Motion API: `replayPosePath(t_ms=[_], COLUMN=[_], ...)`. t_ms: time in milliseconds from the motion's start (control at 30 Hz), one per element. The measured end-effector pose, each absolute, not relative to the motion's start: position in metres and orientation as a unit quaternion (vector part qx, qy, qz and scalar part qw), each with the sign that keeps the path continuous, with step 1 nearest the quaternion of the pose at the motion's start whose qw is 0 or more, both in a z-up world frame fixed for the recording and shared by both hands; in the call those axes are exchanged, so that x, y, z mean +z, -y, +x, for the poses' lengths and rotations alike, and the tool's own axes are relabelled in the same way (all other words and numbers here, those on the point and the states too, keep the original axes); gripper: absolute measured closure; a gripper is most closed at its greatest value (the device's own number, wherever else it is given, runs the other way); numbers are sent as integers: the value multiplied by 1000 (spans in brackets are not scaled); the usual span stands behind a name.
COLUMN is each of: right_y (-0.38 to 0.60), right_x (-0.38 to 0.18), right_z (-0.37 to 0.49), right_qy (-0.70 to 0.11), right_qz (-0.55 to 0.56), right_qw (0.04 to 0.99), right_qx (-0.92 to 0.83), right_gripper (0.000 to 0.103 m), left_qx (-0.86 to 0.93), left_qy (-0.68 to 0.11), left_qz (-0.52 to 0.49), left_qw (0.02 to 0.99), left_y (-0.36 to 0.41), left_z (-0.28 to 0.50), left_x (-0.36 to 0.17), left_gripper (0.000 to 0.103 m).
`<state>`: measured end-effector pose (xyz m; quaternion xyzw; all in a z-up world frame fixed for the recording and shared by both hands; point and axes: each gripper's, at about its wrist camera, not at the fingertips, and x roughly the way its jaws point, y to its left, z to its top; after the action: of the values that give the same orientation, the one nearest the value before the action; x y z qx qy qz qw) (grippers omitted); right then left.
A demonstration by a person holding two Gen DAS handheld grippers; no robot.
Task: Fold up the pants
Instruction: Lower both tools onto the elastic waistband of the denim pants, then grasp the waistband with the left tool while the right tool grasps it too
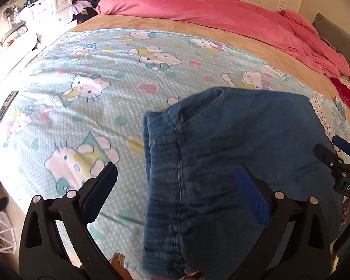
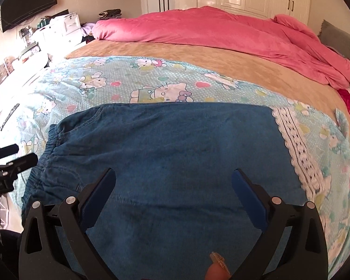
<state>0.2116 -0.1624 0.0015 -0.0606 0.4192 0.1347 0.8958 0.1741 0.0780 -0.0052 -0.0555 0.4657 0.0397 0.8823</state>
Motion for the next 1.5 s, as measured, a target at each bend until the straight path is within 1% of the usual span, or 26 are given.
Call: replayPosePath(t_ms=[200,500,667,967,1133,1167,1200,1267,1300,1333,1367,1433,1500], right_y=[150,127,115,73,56,54,52,49,48,47,46,44,42], right_x=[0,-8,-13,-35,-51,-53,-56,-57,-57,-57,-57,-58,-58], right_z=[248,297,318,338,353,354,356,358,359,360,361,363,364], right_qy=[-432,-445,-449,-451,-461,-461,-463,-466,-465,-464,-462,-463,-464], right_qz=[-57,-96,-118,-212,-249,-258,-265,-270,-272,-275,-278,-281,-281], right_qw=[883,868,860,828,805,801,796,789,787,784,783,779,776], right_qx=[172,201,213,258,278,282,287,295,301,307,310,315,321], right_gripper=[4,4,4,4,4,4,4,4,4,4,4,4,4], left_qx=[44,53,43,27,21,18,14,-8,-21,-31,-39,-40,-49], left_qy=[-473,-477,-480,-497,-492,-490,-487,-483,-480,-476,-474,-467,-462], left_qz=[-49,-54,-44,-1,13,18,22,23,23,23,21,19,10], left_qw=[879,876,875,867,870,872,873,875,877,878,879,883,885], left_y=[-90,-117,-117,-112,-110,-109,-107,-102,-99,-96,-96,-96,-98], left_z=[210,248,258,270,275,275,275,276,275,275,274,272,270], left_x=[-12,-25,-34,-55,-61,-62,-62,-63,-63,-63,-62,-59,-55], left_gripper=[9,9,9,9,9,10,13,38,44,57,68,77,80])
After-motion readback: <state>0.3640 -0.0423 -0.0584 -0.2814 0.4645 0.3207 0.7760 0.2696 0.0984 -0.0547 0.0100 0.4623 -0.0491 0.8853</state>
